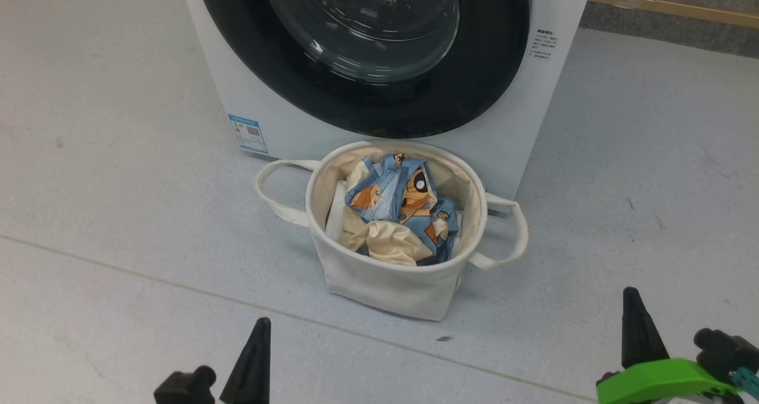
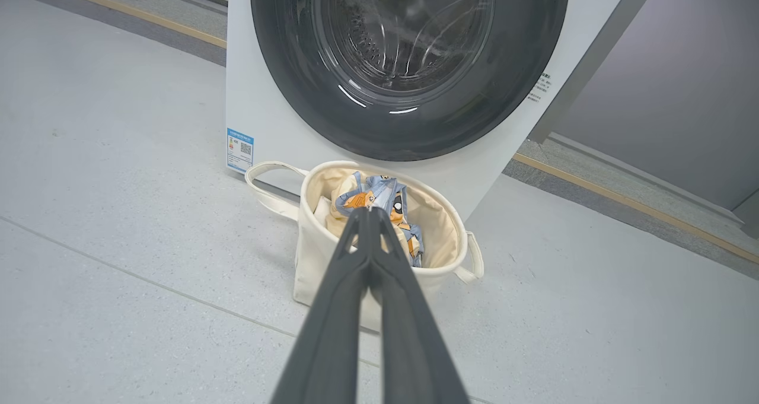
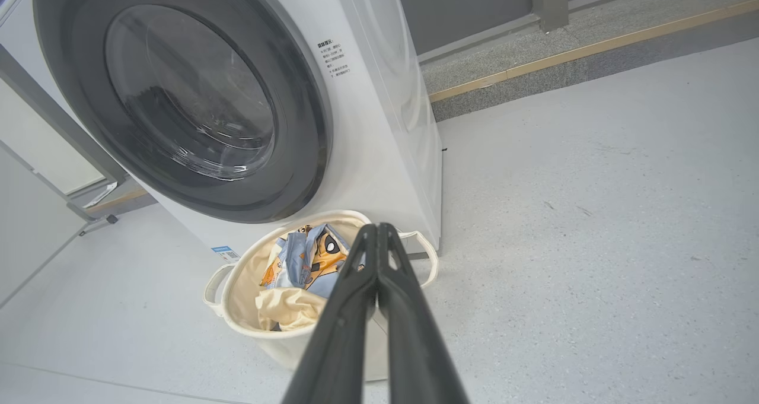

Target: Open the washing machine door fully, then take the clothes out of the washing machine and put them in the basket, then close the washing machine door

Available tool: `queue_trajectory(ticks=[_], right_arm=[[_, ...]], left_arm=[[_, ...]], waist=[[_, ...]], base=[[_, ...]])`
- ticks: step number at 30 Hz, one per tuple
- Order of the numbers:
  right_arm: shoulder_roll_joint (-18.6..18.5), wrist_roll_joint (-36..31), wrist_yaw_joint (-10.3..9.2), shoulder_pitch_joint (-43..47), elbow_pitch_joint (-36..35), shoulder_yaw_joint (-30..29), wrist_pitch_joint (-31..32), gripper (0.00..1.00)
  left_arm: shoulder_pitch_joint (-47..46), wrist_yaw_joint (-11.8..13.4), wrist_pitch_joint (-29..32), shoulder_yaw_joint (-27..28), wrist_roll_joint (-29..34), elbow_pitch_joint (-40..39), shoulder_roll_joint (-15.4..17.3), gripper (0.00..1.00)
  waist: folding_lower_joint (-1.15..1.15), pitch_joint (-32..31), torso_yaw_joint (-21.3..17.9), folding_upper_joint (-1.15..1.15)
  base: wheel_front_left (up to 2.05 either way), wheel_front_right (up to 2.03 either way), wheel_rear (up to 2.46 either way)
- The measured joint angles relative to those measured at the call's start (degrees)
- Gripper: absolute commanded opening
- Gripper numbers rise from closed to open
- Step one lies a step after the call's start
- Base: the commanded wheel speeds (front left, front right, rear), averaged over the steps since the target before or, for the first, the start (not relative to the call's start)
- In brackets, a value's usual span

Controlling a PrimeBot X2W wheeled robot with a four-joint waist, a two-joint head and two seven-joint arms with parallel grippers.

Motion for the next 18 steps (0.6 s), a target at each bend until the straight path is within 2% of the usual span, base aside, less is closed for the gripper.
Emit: queue_trajectory(ticks=[18], right_arm=[[0.00, 10.92, 0.00, -0.25, 0.38, -0.81, 3.03, 0.00]], left_arm=[[-0.24, -0.96, 2.55, 1.68, -12.74, 0.35, 0.47, 0.00]], waist=[[-0.01, -0.39, -0.81, 0.00]], base=[[0.00, 0.00, 0.00]])
